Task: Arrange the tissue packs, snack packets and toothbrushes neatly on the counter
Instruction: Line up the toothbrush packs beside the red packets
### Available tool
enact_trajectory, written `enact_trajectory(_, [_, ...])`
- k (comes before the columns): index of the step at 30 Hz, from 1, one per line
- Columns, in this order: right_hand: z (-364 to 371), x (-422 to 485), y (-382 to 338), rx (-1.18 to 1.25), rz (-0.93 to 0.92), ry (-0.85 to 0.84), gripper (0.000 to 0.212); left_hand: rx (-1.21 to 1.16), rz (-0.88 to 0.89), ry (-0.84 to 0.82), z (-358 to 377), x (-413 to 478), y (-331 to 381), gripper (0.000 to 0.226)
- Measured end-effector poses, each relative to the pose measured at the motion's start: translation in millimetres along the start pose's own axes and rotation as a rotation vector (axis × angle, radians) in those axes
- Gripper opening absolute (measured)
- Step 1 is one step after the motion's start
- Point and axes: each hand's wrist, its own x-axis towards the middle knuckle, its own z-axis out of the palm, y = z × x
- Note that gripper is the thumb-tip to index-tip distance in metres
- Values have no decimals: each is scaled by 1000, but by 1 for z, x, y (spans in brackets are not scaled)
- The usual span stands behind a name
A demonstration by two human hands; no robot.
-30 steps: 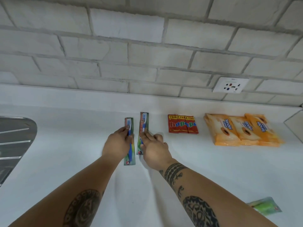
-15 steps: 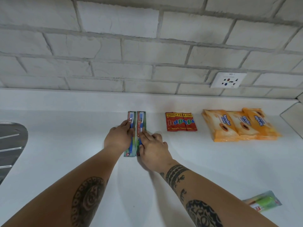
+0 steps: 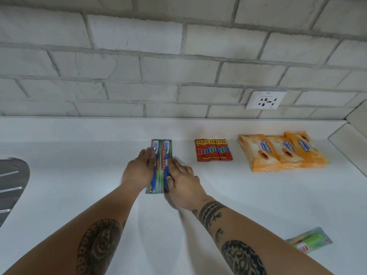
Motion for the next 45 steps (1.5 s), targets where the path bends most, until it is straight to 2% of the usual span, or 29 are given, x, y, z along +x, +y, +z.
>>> enact_trajectory(3, [-10,-9,9,103,4,-13,59,5,-36,1,-4,-7,5,45])
enact_trajectory(7, [-35,-32,30,83,33,-28,58,67,-192,37,-6,-25,27,46])
enact_trajectory(12, [-64,-79,72,36,127,32,47,133,-51,75,7,-62,72,52])
enact_trajectory(17, [-88,-141,114,-63,177,73,36,29,139,80,41,-108,127,36])
enact_trajectory(20, [-101,-179,144,-124,212,51,38,-76,234,-54,63,-147,164,26])
enact_trajectory(23, [-110,-217,175,-168,258,31,39,-137,232,-268,88,-183,196,26])
enact_trajectory(26, [-107,-255,203,-179,252,-11,27,53,276,-395,115,-214,212,41])
enact_trajectory(28, [-98,-274,214,-209,218,5,29,227,360,-316,129,-230,213,36])
enact_trajectory(30, [-89,-284,220,-248,209,67,27,273,389,-241,139,-241,211,33])
enact_trajectory(33, [-82,-291,216,-285,216,107,22,233,365,-208,142,-252,209,30])
enact_trajectory(36, [-84,-296,205,-232,180,130,14,3,303,-190,137,-255,208,24])
enact_trajectory(39, [-97,-300,190,-72,162,145,9,-221,302,-111,123,-254,213,28])
enact_trajectory(41, [-109,-301,179,157,171,182,14,-308,273,-19,105,-257,224,33])
enact_trajectory(43, [-120,-300,165,373,176,274,16,-365,219,129,91,-261,239,48])
enact_trajectory(45, [-128,-298,150,541,195,354,22,-462,104,198,79,-267,257,61])
